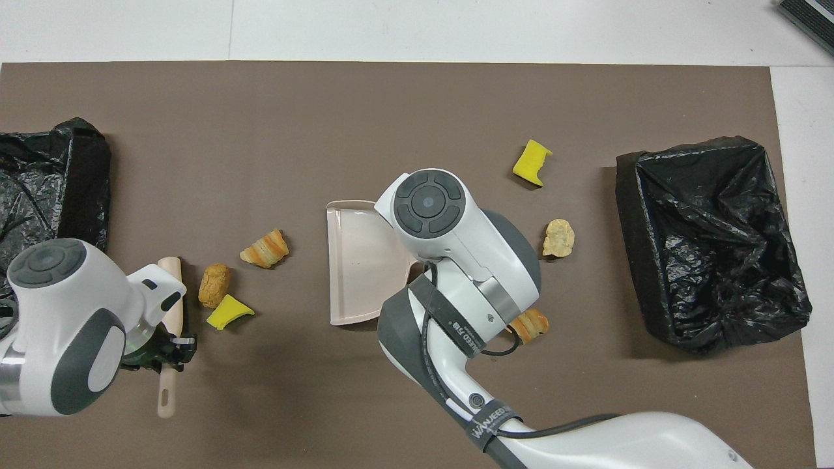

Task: Sweep and dump trash in bin
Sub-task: 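Sweep the crumbs into the dustpan with the left gripper's brush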

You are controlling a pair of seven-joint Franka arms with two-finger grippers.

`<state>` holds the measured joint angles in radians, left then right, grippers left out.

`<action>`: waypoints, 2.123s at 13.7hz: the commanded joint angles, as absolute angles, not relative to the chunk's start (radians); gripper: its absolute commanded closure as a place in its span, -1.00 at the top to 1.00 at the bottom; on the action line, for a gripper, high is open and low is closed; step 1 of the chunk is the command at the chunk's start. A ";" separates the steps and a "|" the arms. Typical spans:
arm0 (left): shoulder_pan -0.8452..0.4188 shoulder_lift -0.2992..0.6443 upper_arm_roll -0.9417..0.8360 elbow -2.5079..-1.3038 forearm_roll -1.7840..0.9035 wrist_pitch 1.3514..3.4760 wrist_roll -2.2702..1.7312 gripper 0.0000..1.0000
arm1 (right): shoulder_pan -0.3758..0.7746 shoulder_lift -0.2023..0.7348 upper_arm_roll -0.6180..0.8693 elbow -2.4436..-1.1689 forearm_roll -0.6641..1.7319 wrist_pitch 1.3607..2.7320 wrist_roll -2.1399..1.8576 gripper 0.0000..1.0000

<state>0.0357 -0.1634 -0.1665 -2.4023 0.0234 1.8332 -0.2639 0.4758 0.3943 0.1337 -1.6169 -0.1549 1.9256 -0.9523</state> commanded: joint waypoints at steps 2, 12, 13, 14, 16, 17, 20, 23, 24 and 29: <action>-0.106 -0.152 -0.156 -2.453 -0.073 1.963 -0.440 -1.00 | 0.462 0.394 0.141 -1.631 -0.181 1.957 -0.991 -1.00; -0.296 0.034 -0.164 -2.266 -0.371 2.135 -0.431 -1.00 | 0.459 0.411 0.143 -1.631 -0.187 1.983 -0.986 -1.00; -0.326 0.038 -0.164 -2.254 -0.411 2.147 -0.416 -1.00 | 0.460 0.411 0.143 -1.631 -0.187 1.983 -0.985 -1.00; -0.360 0.043 -0.163 -2.238 -0.455 2.164 -0.407 -1.00 | 0.460 0.411 0.143 -1.631 -0.187 1.983 -0.985 -1.00; -0.393 0.061 -0.163 -2.183 -0.466 2.139 -0.406 -1.00 | 0.460 0.411 0.143 -1.631 -0.186 1.982 -0.982 -1.00; -0.391 0.066 -0.161 -2.151 -0.466 2.099 -0.405 -1.00 | 0.460 0.411 0.143 -1.631 -0.187 1.979 -0.983 -1.00; -0.379 0.019 -0.153 -2.135 -0.453 2.036 -0.455 -1.00 | 0.460 0.411 0.143 -1.629 -0.186 1.979 -0.983 -1.00; -0.355 -0.011 -0.146 -2.134 -0.346 2.019 -0.618 -1.00 | 0.459 0.411 0.143 -1.631 -0.184 1.983 -0.985 -1.00; -0.333 -0.040 -0.147 -2.144 -0.315 2.010 -0.646 -1.00 | 0.459 0.411 0.143 -1.631 -0.183 1.985 -0.983 -1.00; -0.285 -0.107 -0.155 -2.318 -0.308 2.052 -0.709 -1.00 | 0.460 0.408 0.143 -1.641 -0.175 1.987 -0.980 -1.00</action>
